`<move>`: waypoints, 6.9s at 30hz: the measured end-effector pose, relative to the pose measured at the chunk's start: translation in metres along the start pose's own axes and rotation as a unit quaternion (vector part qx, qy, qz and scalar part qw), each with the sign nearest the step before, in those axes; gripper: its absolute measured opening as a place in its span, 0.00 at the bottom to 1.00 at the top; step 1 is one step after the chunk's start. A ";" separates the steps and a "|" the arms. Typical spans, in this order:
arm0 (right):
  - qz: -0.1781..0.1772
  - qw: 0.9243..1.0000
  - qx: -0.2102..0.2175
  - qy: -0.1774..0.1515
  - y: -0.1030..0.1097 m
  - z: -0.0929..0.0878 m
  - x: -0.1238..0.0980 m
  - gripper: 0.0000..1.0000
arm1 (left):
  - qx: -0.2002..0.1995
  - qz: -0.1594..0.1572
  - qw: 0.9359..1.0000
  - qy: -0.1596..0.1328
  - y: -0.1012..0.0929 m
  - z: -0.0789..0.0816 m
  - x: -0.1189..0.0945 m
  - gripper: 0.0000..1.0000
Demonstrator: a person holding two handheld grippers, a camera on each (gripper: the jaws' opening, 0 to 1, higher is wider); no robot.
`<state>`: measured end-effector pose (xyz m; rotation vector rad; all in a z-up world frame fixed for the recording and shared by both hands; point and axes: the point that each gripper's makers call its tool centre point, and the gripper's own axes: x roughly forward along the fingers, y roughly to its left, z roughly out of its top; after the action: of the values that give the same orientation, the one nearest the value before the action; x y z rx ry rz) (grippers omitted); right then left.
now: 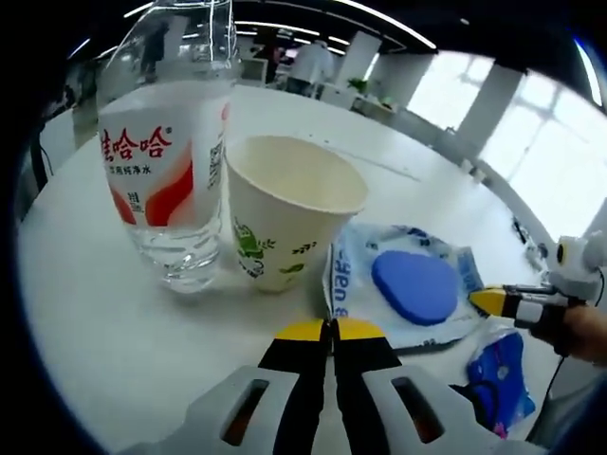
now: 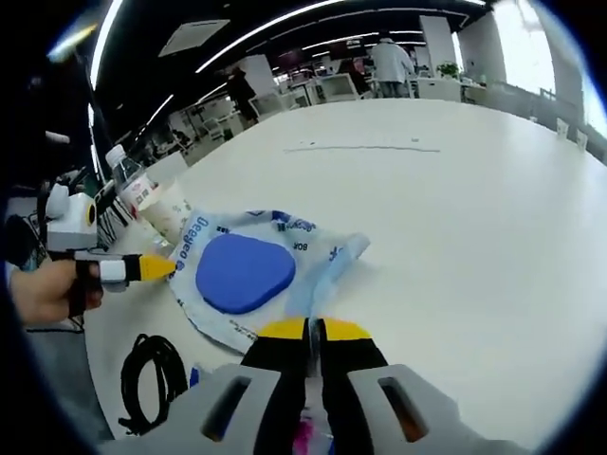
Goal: Arrange the tabletop items into an orderly group along one side of the table until the central work area is clear of visible clutter.
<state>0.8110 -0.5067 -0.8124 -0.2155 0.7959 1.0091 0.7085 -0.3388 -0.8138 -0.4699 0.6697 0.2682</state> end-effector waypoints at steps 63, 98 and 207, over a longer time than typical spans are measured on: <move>0.003 0.995 0.078 -0.065 0.020 0.027 -0.075 0.48 | 0.028 -0.008 0.998 -0.053 -0.025 0.036 -0.078 0.63; -0.013 0.989 0.133 -0.069 -0.004 -0.015 -0.114 0.58 | 0.070 -0.070 0.995 -0.015 -0.074 0.028 -0.071 0.69; 0.038 0.938 0.342 0.030 0.074 -0.128 -0.125 0.17 | 0.283 -0.207 0.930 0.109 -0.156 -0.053 -0.011 0.23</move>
<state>0.6513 -0.6158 -0.8039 0.3888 1.1710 0.7455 0.7316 -0.5004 -0.7918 -0.0742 0.8080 -0.3810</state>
